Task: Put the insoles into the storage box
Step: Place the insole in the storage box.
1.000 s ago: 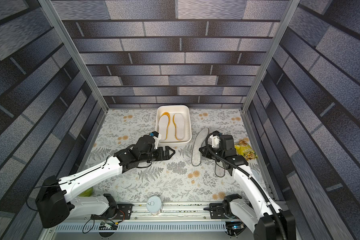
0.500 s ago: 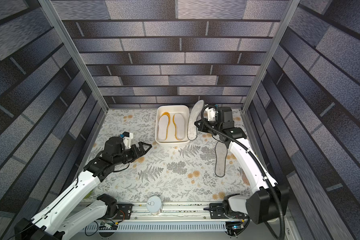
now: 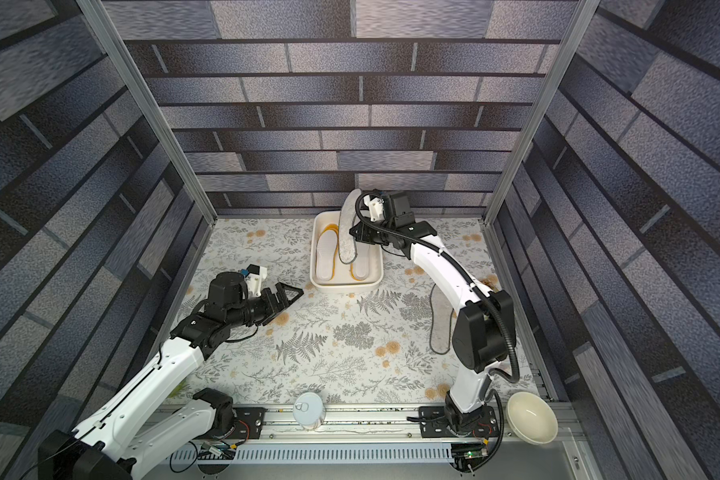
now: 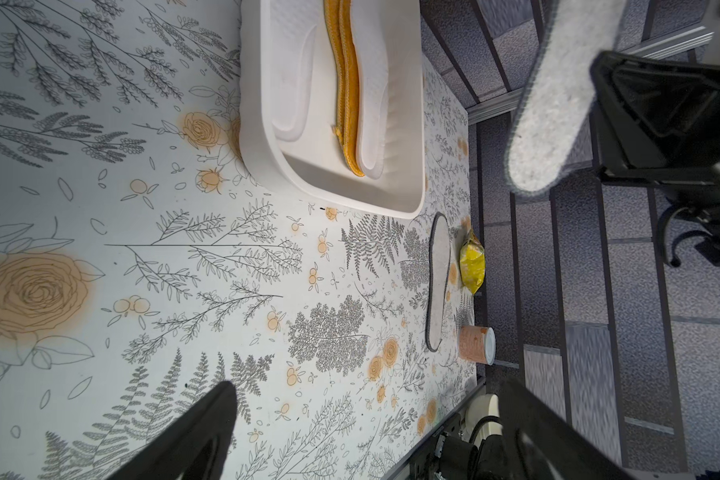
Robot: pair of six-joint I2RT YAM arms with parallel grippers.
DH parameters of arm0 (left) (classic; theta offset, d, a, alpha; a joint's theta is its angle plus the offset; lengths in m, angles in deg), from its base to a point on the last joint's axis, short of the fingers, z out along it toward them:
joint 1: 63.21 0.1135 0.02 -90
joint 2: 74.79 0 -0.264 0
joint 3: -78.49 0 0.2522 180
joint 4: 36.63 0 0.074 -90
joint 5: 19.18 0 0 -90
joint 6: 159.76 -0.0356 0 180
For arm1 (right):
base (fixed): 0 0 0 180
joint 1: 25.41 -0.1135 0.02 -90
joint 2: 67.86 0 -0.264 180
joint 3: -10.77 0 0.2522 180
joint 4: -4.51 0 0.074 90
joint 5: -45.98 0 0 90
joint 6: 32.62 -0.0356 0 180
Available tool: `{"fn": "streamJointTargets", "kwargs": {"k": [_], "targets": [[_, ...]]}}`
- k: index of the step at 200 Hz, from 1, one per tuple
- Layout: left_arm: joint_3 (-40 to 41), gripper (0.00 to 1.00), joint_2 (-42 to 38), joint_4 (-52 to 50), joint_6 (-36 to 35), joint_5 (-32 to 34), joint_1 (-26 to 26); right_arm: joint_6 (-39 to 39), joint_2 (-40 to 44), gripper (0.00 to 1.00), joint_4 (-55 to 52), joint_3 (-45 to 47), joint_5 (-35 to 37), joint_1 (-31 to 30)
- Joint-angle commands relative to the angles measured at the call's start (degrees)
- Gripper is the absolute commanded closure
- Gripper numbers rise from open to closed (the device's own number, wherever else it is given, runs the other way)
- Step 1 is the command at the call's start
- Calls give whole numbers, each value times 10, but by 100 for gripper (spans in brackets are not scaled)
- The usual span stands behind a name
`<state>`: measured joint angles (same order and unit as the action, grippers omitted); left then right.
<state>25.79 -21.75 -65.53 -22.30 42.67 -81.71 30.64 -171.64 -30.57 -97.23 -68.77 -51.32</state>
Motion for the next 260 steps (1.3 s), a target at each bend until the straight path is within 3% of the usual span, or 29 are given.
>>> {"fn": "streamJointTargets", "kwargs": {"k": [1,42,100,260], "targets": [[5,0,-5,6,3,-14,7,-26,-53,100,35,-19,-13,-5],[14,0,-19,0,7,-12,12,-19,-162,100,26,-91,-38,-8],[27,0,-23,7,15,-14,15,-20,-250,100,40,-145,-43,-33],[36,0,-34,4,16,-16,18,-61,-300,100,80,-144,-20,-49]]}}
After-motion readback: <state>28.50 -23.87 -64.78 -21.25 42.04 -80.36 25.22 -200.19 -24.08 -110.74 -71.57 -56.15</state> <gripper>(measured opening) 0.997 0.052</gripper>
